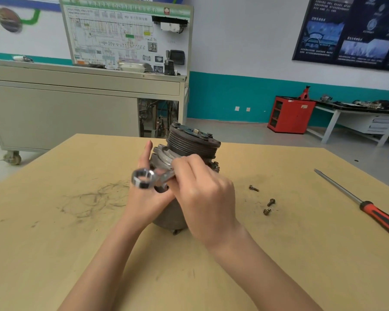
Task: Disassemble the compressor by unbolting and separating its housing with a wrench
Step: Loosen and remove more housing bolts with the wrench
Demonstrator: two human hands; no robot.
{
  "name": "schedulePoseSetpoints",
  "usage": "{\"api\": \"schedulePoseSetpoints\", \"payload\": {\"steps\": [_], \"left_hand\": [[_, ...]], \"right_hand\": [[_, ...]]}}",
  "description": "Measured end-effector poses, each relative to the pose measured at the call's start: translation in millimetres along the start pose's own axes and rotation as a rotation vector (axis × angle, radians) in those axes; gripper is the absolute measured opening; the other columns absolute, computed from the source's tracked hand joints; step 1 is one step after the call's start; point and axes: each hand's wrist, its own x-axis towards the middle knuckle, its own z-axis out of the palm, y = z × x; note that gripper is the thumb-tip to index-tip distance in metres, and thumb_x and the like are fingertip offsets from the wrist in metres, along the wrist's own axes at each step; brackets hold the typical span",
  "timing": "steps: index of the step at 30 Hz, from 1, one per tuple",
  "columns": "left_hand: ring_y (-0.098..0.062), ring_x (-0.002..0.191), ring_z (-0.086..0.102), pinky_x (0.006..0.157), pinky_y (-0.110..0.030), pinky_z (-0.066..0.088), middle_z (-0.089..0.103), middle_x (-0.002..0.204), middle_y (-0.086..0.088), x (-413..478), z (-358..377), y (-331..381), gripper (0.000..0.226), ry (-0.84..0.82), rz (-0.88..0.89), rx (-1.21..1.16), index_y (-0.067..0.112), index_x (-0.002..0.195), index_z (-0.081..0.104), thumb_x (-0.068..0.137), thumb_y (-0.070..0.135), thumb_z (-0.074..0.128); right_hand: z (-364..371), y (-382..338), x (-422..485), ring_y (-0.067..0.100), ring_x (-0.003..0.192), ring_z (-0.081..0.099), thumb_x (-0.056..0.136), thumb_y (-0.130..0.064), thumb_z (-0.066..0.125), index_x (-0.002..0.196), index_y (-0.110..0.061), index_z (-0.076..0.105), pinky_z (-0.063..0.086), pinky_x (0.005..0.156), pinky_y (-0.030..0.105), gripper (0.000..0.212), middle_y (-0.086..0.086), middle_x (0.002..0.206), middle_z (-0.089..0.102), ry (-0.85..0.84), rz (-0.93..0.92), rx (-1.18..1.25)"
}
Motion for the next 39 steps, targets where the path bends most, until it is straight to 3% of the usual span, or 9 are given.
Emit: {"api": "schedulePoseSetpoints", "payload": {"steps": [3,7,13,17,20,27,31,35,39], "left_hand": [[0.000,0.133,0.038,0.116,-0.039,0.028,0.035,0.138,0.034,1,0,3,0.091,0.056,-0.033,-0.030,0.055,0.133,0.017,0.059,0.056,0.069],[-0.009,0.138,0.032,0.115,-0.050,0.027,0.020,0.136,0.041,-2,-5,3,0.095,0.005,-0.001,0.119,0.057,0.137,0.008,0.060,0.060,0.062],[-0.009,0.140,0.029,0.114,-0.050,0.028,0.022,0.144,0.033,-2,-5,2,0.096,0.007,-0.030,0.096,0.060,0.139,0.007,0.061,0.060,0.063],[-0.006,0.139,0.029,0.115,-0.049,0.028,0.020,0.139,0.040,-3,-5,1,0.094,0.007,-0.023,0.098,0.063,0.136,0.006,0.061,0.060,0.063],[-0.006,0.138,0.029,0.115,-0.048,0.028,0.017,0.136,0.046,-3,-5,2,0.094,0.002,-0.024,0.099,0.064,0.135,0.006,0.061,0.060,0.063],[-0.005,0.137,0.030,0.115,-0.046,0.028,0.016,0.135,0.047,-3,-5,2,0.092,0.000,-0.016,0.113,0.066,0.133,0.005,0.060,0.062,0.062],[0.018,0.128,0.026,0.113,-0.035,0.027,0.017,0.132,0.053,-2,-4,-1,0.093,0.015,-0.016,0.108,0.065,0.135,0.007,0.060,0.060,0.062],[-0.009,0.133,0.039,0.110,-0.048,0.034,0.038,0.143,0.023,-1,-2,-4,0.090,0.019,-0.022,0.111,0.057,0.139,0.018,0.062,0.058,0.064],[0.014,0.131,0.024,0.114,-0.039,0.028,0.019,0.144,0.038,2,-1,-3,0.080,0.018,0.028,0.175,0.079,0.124,0.003,0.066,0.065,0.059]], "right_hand": [[1,18,-13,0.017,0.061,0.064,0.085,-0.018,0.069,0.079,-0.005,0.071,0.049,0.051,0.025,0.015,0.007,0.077,0.068,0.041,-0.045,0.197],[-6,66,-29,0.018,0.094,0.068,0.097,-0.029,0.049,0.094,0.000,0.070,0.057,0.079,0.036,0.036,0.010,0.101,0.070,-0.070,0.126,0.815],[13,95,-40,0.029,0.101,0.067,0.096,-0.011,0.040,0.090,-0.013,0.073,0.054,0.083,0.031,0.033,0.012,0.109,0.069,-0.208,0.817,1.657],[21,99,-29,0.023,0.086,0.070,0.090,-0.013,0.043,0.081,-0.012,0.076,0.056,0.071,0.026,0.034,0.015,0.101,0.071,-0.227,1.086,1.817],[17,98,-18,0.024,0.080,0.071,0.096,-0.015,0.041,0.081,-0.011,0.074,0.057,0.067,0.026,0.036,0.016,0.094,0.072,-0.113,0.972,1.678],[-11,72,29,0.016,0.053,0.067,0.092,-0.030,0.052,0.076,-0.001,0.067,0.056,0.051,0.032,0.036,0.010,0.064,0.067,-0.114,0.278,0.773],[-3,44,35,0.026,0.043,0.054,0.091,-0.027,0.055,0.067,0.000,0.064,0.046,0.038,0.033,0.036,0.010,0.056,0.058,0.006,-0.145,0.278],[4,28,33,0.019,0.042,0.052,0.085,-0.023,0.069,0.065,-0.008,0.064,0.033,0.037,0.025,0.025,0.004,0.057,0.055,0.035,-0.285,0.057],[10,15,23,0.014,0.043,0.047,0.078,-0.010,0.074,0.065,-0.010,0.064,0.030,0.043,0.023,0.017,0.003,0.058,0.053,0.069,-0.314,-0.024]]}}
